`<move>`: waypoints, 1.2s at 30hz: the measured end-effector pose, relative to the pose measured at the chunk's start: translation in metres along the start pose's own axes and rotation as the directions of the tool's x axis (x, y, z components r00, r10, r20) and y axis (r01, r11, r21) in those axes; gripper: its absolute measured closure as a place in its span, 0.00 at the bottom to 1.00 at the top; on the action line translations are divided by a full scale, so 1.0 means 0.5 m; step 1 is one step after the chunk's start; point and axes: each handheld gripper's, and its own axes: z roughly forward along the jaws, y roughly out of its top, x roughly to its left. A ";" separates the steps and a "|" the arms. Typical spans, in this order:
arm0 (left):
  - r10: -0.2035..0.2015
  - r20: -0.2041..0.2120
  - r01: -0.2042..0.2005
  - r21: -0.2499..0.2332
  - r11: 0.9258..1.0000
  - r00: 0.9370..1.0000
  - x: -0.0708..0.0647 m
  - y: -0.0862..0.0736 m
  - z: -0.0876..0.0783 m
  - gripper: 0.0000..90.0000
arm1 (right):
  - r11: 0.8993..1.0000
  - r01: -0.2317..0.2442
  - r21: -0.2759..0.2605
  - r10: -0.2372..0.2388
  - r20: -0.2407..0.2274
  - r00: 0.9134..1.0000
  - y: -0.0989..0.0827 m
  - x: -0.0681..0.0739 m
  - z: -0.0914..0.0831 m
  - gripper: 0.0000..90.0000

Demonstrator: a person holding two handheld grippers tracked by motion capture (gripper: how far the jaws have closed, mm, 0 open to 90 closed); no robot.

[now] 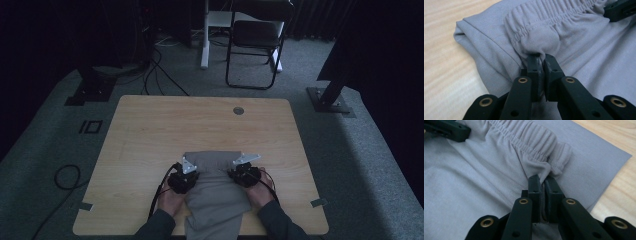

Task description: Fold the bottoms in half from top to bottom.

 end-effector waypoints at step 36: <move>-0.088 -0.144 0.098 0.068 0.993 0.986 0.136 0.182 0.159 0.94 | 0.994 -0.103 -0.017 0.105 0.158 0.982 0.153 -0.141 0.125 0.96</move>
